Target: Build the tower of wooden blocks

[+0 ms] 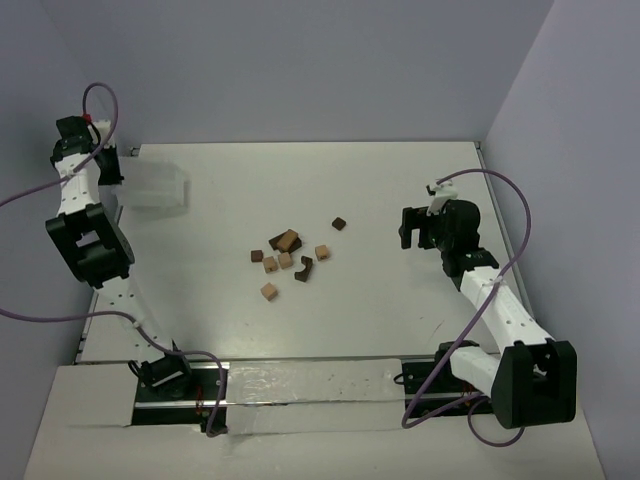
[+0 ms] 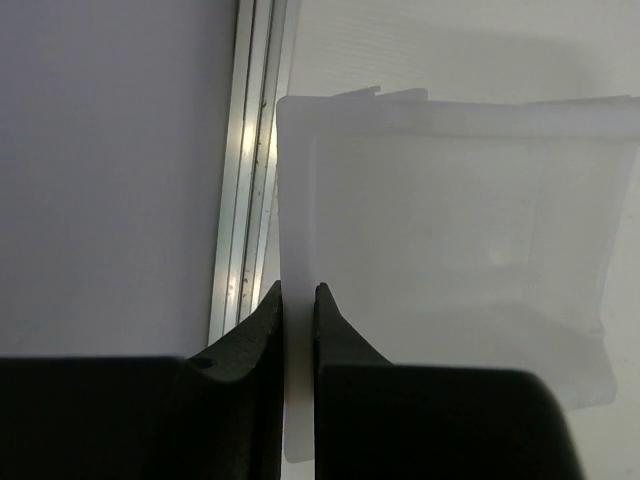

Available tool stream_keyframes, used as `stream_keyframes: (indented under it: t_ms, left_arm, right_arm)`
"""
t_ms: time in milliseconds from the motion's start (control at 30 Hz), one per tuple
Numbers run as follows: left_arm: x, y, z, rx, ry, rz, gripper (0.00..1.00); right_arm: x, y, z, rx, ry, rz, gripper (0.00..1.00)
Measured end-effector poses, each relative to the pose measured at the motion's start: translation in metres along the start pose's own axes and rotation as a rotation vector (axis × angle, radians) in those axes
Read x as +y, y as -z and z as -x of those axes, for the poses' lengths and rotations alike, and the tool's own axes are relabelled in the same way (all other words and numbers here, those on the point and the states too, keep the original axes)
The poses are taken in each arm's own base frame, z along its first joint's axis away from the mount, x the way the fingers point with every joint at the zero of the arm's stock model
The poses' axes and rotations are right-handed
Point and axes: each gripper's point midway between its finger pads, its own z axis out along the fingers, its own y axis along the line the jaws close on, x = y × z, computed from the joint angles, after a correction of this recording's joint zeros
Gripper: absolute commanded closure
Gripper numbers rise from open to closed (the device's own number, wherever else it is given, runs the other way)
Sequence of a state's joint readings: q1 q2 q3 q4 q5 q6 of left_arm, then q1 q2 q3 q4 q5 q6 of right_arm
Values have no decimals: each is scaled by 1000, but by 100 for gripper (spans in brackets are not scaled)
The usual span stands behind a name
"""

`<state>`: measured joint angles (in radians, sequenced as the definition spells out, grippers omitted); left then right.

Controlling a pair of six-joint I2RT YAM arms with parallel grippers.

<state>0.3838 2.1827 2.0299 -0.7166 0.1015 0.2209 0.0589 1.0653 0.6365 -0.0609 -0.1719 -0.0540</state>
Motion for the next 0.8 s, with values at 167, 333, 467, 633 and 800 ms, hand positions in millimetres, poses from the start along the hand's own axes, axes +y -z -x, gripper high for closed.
stream_keyframes:
  t_ms: [167, 333, 467, 633, 800]
  left_arm:
    - [0, -29, -9, 23, -6, -42, 98]
    - [-13, -58, 12, -28, -41, -115, 94]
    - [-19, -73, 18, -54, -48, -153, 87]
    - [-22, -77, 15, -49, -46, -175, 77]
    - [-22, -77, 16, -56, -45, -183, 34]
  right_arm:
    - [0, -5, -7, 32, -2, 5, 0]
    - [1, -6, -11, 49, 10, 17, 0]
    - [3, -6, -12, 57, 15, 31, 0]
    - [7, -6, -12, 62, 15, 50, 0]
    - [10, -6, -12, 61, 14, 68, 0]
